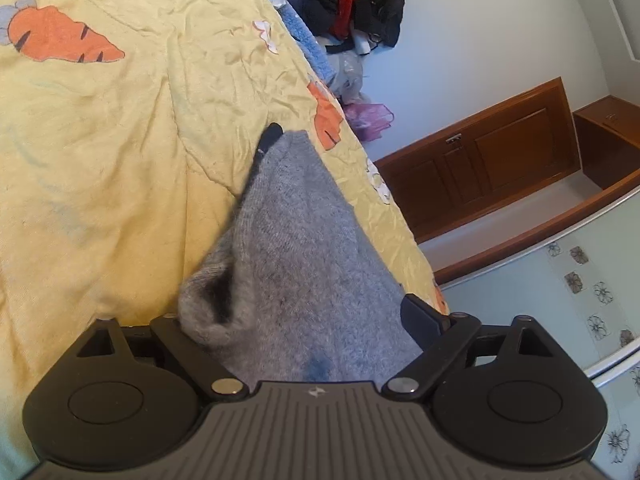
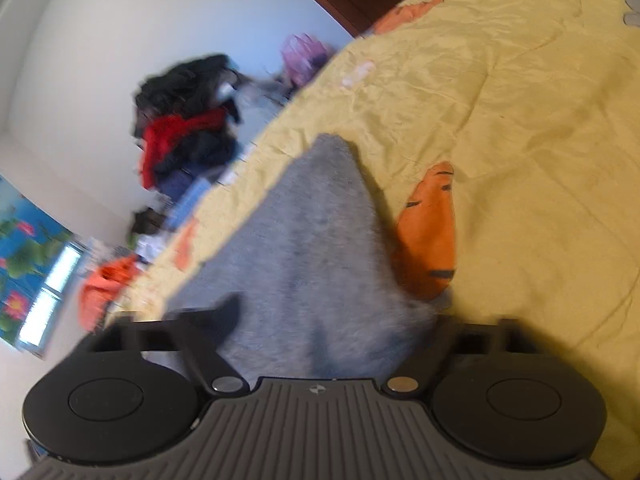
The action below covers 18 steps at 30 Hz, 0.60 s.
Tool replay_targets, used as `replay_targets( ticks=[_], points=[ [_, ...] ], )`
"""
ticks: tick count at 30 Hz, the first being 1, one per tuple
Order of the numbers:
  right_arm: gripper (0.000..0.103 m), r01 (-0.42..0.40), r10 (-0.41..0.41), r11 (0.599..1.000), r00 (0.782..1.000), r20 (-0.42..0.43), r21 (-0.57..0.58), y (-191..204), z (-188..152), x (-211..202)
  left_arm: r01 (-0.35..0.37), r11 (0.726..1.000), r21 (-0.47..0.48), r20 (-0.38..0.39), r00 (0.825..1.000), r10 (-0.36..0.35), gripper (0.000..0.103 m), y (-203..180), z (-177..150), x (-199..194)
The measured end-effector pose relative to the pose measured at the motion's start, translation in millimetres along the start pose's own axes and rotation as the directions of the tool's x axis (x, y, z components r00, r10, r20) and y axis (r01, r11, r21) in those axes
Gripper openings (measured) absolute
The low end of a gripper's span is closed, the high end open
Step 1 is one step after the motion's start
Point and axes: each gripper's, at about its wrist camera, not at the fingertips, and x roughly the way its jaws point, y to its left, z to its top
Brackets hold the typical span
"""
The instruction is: Fold small clothes
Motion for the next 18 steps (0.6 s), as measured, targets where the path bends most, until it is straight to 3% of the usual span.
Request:
replay_targets(
  ticks=[1,2,4,10,18],
  points=[
    [0.018,0.026,-0.025,1.000,0.999,-0.029,0.009,-2,2,5,-0.016,1.000,-0.004,-0.013,1.000,0.016,0.031,2,1,3],
    [0.014,0.034,-0.032,0.999,0.999,-0.044,0.032,-7,4,8,-0.041,0.999,-0.011,-0.039,0.998,0.040,0.018,6,1,8],
    [0.009,0.017,-0.013,0.997,0.999,-0.052,0.076,-15,6,9,-0.087,0.996,-0.017,-0.065,0.994,0.086,0.009,14,1,14],
    [0.010,0.004,0.001,0.997,0.998,-0.068,0.072,-8,11,5,-0.130,0.988,0.081,-0.071,0.988,0.136,0.005,-1,5,7],
    [0.010,-0.091,0.092,0.996,0.992,-0.091,0.016,14,15,-41,0.003,0.996,0.089,-0.084,0.996,0.004,0.005,-31,16,-41]
  ],
)
